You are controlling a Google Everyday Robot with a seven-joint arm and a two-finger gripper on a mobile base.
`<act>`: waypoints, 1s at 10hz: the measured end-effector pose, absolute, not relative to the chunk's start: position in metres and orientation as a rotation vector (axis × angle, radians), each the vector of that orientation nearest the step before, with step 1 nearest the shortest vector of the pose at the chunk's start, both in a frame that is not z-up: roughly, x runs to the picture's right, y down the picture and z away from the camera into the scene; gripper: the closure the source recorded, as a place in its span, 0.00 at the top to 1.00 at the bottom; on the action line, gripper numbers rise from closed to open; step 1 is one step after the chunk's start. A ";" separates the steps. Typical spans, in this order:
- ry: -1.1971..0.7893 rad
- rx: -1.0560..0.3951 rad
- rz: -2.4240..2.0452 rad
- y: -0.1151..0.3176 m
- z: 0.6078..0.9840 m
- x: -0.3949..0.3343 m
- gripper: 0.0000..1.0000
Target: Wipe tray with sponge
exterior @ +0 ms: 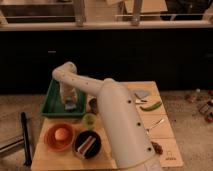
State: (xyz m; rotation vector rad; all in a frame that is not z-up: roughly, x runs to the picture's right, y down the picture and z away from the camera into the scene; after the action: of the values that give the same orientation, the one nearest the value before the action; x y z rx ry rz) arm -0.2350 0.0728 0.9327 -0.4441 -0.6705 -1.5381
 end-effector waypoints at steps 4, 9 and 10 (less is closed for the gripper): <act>-0.645 -0.460 -1.509 0.065 0.946 -0.235 0.02; -0.637 -0.445 -1.511 0.049 0.957 -0.250 0.02; -0.650 -0.435 -1.527 0.049 0.956 -0.258 0.02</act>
State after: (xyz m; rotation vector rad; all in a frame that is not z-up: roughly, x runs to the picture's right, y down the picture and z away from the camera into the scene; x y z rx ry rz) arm -0.2576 0.0488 0.9564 -0.4354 -0.6501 -1.5271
